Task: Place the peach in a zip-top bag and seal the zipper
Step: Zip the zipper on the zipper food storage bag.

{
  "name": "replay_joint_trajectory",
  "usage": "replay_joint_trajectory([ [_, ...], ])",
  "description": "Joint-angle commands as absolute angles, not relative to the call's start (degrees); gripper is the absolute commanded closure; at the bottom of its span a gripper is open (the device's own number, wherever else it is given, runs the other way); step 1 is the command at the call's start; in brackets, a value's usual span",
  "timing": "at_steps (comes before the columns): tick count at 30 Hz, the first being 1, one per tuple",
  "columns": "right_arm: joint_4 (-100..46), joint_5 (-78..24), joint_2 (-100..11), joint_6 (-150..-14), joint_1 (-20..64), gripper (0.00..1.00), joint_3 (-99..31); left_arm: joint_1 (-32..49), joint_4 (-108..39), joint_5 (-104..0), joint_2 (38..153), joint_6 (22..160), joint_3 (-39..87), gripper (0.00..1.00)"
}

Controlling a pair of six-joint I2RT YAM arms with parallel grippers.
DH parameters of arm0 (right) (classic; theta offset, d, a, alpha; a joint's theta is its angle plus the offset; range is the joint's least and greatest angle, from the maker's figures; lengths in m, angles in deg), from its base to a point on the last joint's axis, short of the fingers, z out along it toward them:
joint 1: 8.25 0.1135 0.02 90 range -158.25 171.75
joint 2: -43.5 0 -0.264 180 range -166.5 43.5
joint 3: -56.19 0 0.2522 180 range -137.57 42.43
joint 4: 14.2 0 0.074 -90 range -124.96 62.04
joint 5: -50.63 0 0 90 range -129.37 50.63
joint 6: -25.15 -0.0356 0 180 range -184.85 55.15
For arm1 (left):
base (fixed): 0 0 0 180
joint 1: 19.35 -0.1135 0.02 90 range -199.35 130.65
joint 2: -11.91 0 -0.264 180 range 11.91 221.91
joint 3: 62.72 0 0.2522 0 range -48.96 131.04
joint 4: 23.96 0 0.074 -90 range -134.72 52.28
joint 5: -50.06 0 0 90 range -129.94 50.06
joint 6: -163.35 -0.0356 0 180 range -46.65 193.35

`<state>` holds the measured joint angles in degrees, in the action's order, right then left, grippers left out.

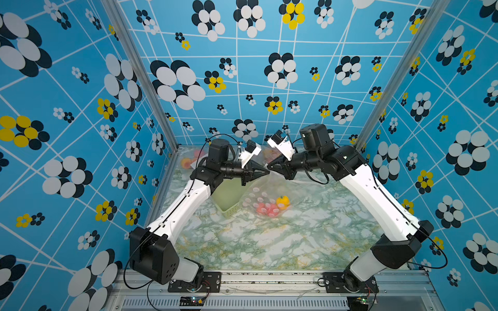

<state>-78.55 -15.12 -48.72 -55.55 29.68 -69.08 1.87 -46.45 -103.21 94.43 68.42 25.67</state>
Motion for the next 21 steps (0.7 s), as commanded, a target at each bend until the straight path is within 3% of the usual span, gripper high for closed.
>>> replay_joint_trajectory([
  [1,-81.9,-18.3,-46.1,-53.7,29.9,0.88,-68.4,0.4,-45.3,-104.5,95.0,69.9,24.9,1.00],
  [21,-84.4,-24.0,-43.0,-52.1,29.8,0.88,-63.2,-3.3,-38.4,-103.1,92.4,73.9,19.9,1.00],
])
